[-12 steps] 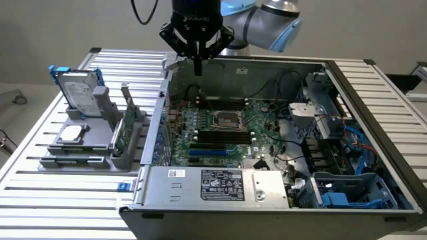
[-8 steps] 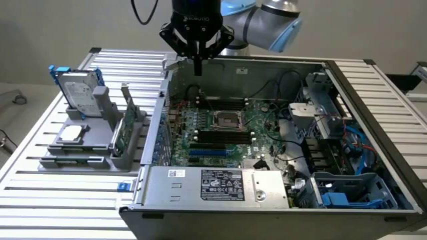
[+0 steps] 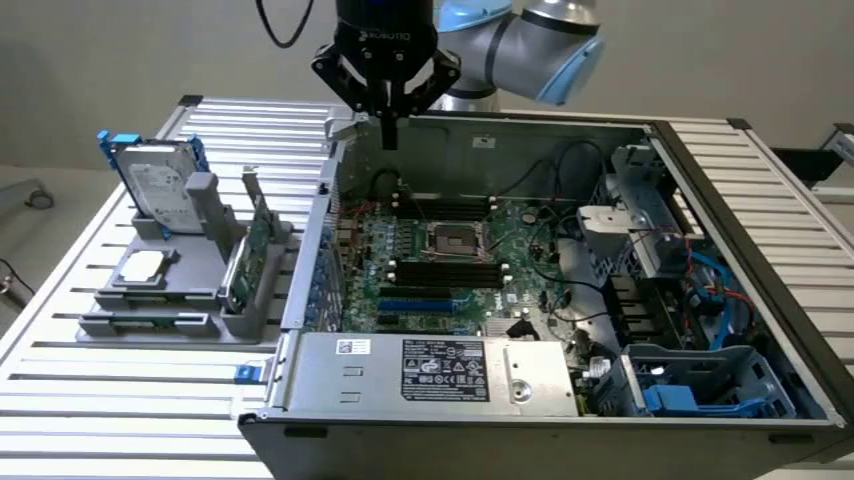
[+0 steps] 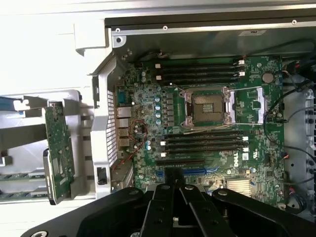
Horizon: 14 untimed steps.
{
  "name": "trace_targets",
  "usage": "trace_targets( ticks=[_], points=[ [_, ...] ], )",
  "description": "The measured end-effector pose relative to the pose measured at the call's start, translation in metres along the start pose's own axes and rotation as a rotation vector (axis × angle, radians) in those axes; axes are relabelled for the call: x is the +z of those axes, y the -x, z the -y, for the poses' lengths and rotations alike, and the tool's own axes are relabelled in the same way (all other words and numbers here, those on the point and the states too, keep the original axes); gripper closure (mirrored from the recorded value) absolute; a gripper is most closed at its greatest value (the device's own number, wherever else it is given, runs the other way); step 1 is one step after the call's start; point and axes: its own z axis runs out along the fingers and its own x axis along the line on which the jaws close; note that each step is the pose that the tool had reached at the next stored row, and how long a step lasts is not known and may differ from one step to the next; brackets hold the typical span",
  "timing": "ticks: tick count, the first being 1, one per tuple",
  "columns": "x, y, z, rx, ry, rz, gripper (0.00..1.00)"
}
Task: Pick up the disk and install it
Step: 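Reach for the disk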
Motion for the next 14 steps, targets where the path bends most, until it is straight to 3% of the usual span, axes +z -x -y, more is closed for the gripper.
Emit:
trace_targets(
  ticks=[9,14],
  points=[
    [0.001,-0.037,-0.005,0.0,0.0129,-0.0019,0.89],
    [0.001,-0.053,-0.0077,0.001,0.0192,-0.01,0.89]
  ],
)
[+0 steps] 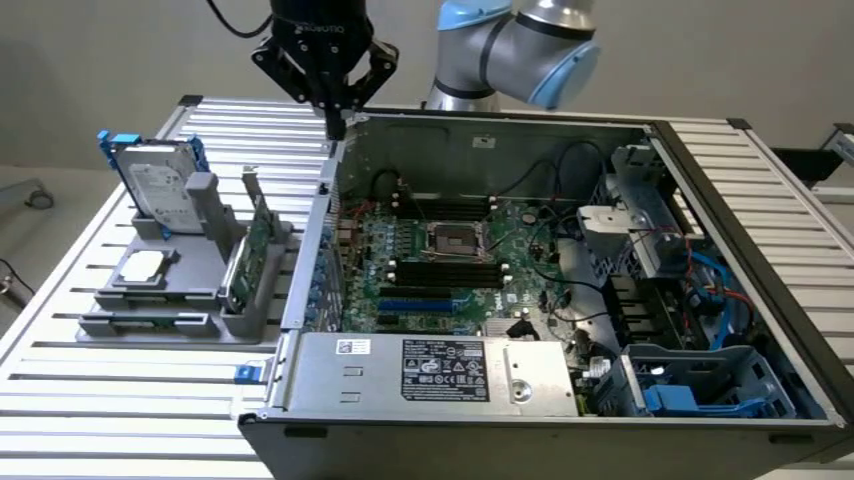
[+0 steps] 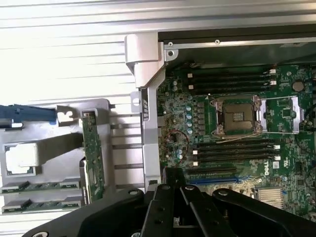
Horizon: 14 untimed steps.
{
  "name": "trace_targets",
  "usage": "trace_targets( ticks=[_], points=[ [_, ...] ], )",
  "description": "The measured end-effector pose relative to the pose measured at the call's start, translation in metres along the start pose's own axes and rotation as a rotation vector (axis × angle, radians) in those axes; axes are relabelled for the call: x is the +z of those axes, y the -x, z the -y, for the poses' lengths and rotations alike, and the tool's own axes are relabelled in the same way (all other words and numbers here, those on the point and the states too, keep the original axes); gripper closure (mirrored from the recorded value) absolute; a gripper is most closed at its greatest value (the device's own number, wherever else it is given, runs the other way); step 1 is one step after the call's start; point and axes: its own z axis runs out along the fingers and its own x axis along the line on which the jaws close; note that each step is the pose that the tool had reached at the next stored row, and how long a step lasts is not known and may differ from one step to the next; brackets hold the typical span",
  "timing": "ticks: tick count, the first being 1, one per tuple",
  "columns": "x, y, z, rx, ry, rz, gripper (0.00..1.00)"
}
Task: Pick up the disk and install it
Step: 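Reach for the disk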
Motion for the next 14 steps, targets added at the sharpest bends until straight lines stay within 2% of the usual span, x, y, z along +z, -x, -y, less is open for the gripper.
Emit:
trace_targets(
  ticks=[7,14],
  points=[
    [0.0001,-0.021,-0.0028,0.001,0.0053,-0.0176,0.89],
    [0.0049,-0.054,-0.0064,0.001,0.0072,-0.0183,0.89]
  ],
)
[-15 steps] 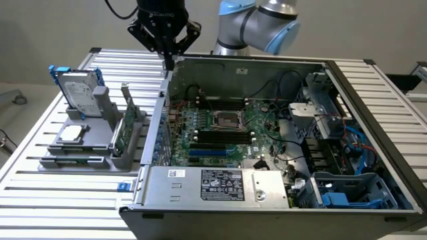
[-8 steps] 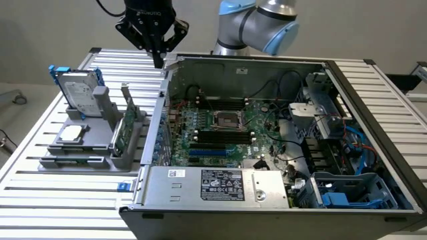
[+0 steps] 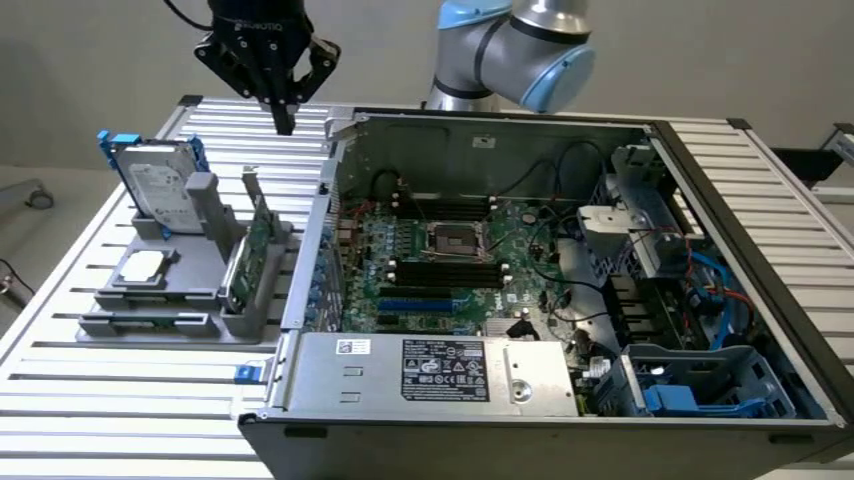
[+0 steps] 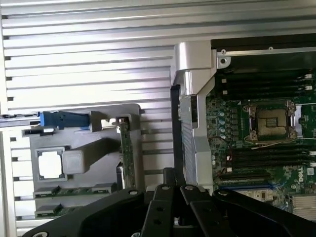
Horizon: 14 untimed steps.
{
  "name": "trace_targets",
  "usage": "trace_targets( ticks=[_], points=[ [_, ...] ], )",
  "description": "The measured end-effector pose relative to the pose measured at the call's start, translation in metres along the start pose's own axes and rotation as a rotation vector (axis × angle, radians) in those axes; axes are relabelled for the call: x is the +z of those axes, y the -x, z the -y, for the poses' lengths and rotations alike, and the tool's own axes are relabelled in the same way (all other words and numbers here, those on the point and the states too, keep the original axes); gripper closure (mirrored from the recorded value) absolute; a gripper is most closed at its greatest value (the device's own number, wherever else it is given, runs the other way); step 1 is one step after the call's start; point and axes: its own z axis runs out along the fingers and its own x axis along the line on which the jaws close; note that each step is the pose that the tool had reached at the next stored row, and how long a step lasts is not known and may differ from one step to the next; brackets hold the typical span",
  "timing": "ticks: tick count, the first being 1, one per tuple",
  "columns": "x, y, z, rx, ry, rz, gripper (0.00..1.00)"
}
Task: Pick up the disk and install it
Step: 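Reach for the disk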
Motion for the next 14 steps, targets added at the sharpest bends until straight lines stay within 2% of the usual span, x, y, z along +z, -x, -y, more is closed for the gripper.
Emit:
trace_targets(
  ticks=[8,14],
  points=[
    [0.0138,-0.037,-0.0069,-0.001,0.0007,0.0101,0.89],
    [0.0179,-0.065,-0.0187,-0.001,0.0007,0.0107,0.89]
  ],
)
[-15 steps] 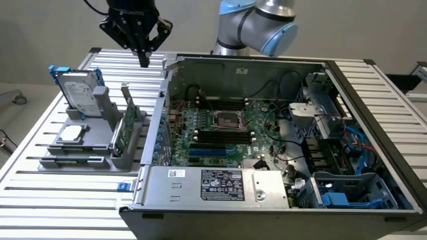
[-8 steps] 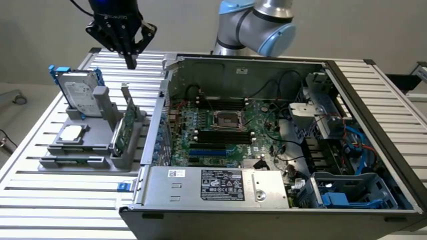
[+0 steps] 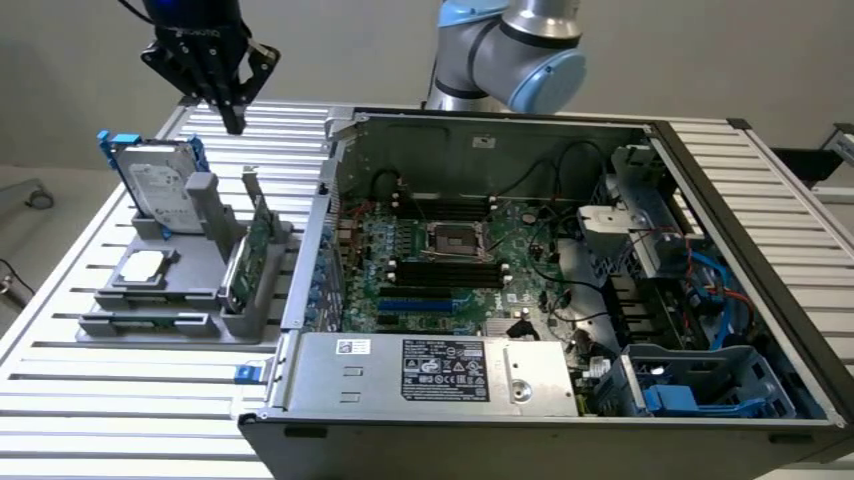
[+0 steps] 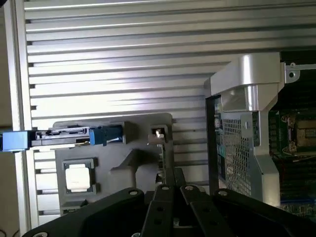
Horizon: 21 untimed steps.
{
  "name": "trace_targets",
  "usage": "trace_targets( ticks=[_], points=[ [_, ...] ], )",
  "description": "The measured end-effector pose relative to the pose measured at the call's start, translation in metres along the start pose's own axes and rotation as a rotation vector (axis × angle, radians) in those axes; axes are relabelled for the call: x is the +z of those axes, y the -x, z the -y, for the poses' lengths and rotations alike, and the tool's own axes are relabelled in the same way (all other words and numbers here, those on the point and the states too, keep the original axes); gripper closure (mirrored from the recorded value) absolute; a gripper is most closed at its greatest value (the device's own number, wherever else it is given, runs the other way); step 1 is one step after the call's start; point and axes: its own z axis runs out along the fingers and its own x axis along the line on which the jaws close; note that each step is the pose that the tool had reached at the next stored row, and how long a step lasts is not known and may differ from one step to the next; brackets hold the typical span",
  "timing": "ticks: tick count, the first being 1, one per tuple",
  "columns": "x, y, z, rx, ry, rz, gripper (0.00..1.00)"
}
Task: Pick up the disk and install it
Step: 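Reach for the disk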
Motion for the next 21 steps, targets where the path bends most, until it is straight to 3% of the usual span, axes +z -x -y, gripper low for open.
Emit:
trace_targets(
  ticks=[17,21],
  points=[
    [0.007,-0.08,-0.0375,0.0,-0.0014,0.0,0.89],
    [0.0086,-0.097,-0.0386,-0.002,-0.0063,0.0004,0.89]
  ],
)
